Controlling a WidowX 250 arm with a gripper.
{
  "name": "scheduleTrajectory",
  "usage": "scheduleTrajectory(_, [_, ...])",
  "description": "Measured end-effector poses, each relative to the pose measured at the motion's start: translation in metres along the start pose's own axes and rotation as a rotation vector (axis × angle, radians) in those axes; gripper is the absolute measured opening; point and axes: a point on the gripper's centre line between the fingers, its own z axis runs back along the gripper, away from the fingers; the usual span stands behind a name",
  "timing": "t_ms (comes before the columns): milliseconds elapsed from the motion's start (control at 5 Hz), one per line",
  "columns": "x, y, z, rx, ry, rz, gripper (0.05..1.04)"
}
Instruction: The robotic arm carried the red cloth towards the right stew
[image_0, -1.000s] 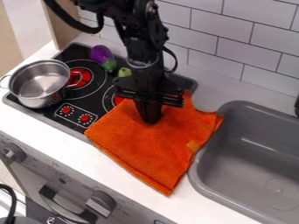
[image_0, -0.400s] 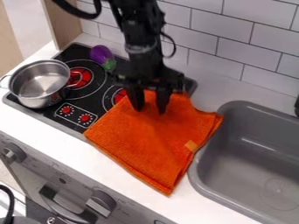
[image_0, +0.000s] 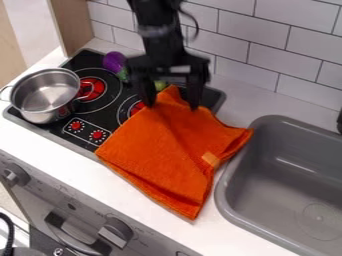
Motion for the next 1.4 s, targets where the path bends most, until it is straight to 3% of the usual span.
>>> scheduleTrajectory(200, [0.005,0.006,0.019,-0.024,0.014,0.027,0.998])
scheduleTrajectory(600, [0.012,0.021,0.042,0.012,0.022,0.057,0.997])
scheduleTrajectory(1000, [0.013,0.047,0.04,0.014,-0.071,0.09,0.997])
scheduleTrajectory(1400, [-0.004,0.084,0.032,0.038,-0.103,0.094,0.997])
